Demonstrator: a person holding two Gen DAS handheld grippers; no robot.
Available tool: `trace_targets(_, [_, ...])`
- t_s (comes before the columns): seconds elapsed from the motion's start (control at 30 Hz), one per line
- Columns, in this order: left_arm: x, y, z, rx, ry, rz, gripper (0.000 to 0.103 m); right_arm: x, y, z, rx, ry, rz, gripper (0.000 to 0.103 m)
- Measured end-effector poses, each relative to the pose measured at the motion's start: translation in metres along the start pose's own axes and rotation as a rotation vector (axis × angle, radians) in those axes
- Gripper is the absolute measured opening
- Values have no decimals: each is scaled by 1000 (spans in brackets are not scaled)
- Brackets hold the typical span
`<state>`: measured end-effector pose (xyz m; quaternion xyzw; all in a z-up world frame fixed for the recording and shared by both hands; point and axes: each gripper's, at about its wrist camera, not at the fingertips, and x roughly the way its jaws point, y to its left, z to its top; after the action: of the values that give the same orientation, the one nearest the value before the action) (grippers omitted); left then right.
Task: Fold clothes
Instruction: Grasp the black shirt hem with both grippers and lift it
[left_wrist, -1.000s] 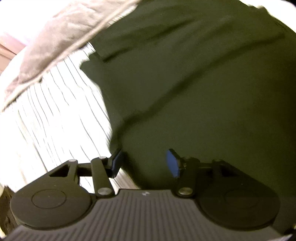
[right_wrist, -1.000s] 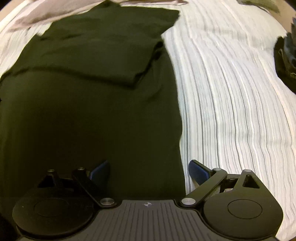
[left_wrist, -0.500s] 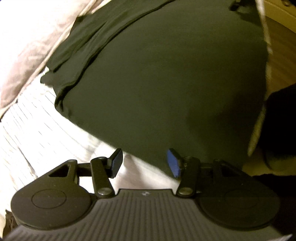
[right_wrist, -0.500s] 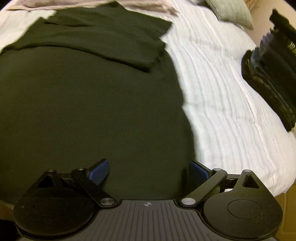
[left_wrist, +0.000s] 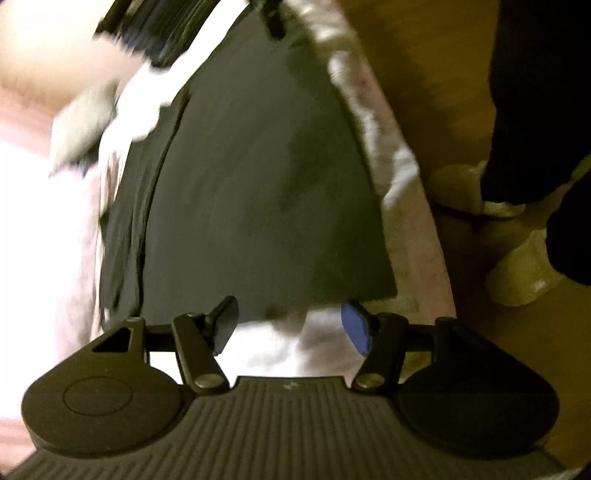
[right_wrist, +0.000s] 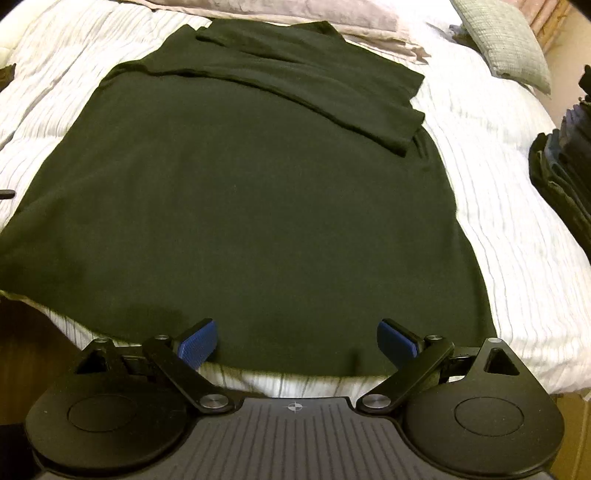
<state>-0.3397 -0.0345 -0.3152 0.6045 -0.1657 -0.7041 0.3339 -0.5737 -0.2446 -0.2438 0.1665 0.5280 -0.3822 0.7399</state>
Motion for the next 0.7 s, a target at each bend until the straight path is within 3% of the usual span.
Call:
trace_targets(0.13, [13,-1,2,106,-72,-42,51,-12,-6,-11,2,-8,-18,96])
trace_targets(0.17, [16,4,1,103,-78,-58,41,-18,-7,-14,-2,-15,-21,96])
trace_targets(0.2, [18,9,-1,100,-83,-74,25,-22,-7,-17,-18,-24,-20,96])
trace_targets(0.3, [16,35,2,5,-81,-88,5,-25,-2,-23,-115,-57,1,96])
trace_targets(0.53, [-4,134,9,-467,-55,-132,4,-28,44,-44,-449,-243,60,96])
trace_targets(0.7, [-5,174,8,-617,-33,-153,4,-19,81,-36,-549,-380,99,95])
